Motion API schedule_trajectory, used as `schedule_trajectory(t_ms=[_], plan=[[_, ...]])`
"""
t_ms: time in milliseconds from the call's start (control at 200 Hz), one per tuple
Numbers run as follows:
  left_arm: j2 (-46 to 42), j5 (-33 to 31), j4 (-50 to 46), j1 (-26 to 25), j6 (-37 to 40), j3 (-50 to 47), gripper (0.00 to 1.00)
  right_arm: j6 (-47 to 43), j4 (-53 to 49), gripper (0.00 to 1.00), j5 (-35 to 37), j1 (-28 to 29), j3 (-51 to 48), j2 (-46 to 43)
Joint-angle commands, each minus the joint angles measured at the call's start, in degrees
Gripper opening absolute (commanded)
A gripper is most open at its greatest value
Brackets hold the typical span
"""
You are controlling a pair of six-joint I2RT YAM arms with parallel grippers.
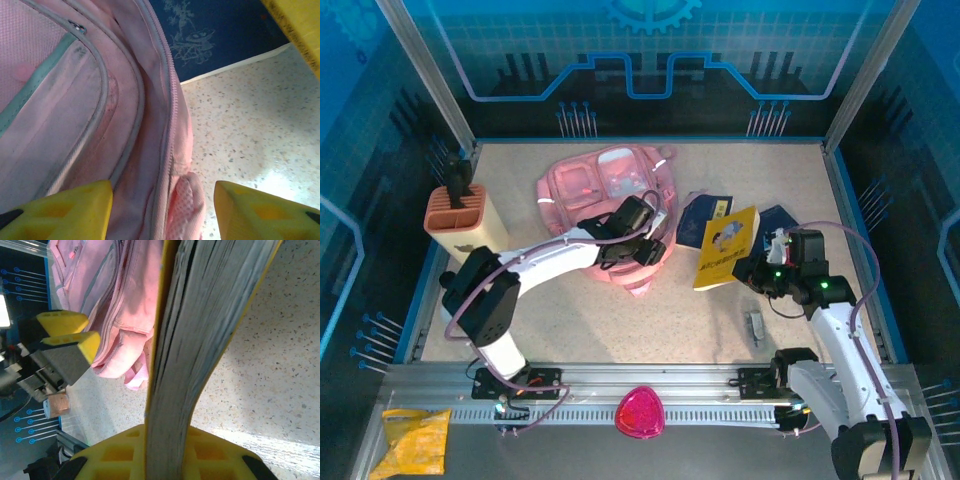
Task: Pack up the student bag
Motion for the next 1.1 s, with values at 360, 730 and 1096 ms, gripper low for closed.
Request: schedule_trajectory(t_ms=[360,730,1096], plan=[[8.2,-6.0,-1.4,2.4,-2.1,8.5,0.29,-1.2,3.2,0.0,-2.9,-1.3,0.9,-0.5],[8.9,1.4,-0.7,4.0,-3.8,7.3,0.24,-0.9,4.1,0.0,-3.7,-1.7,0.6,0.2],[10.1,-1.1,-0.1,3.6,-3.7,3.3,0.23,-1.1,4.3,0.0,-4.3,-1.9,0.3,0.1]])
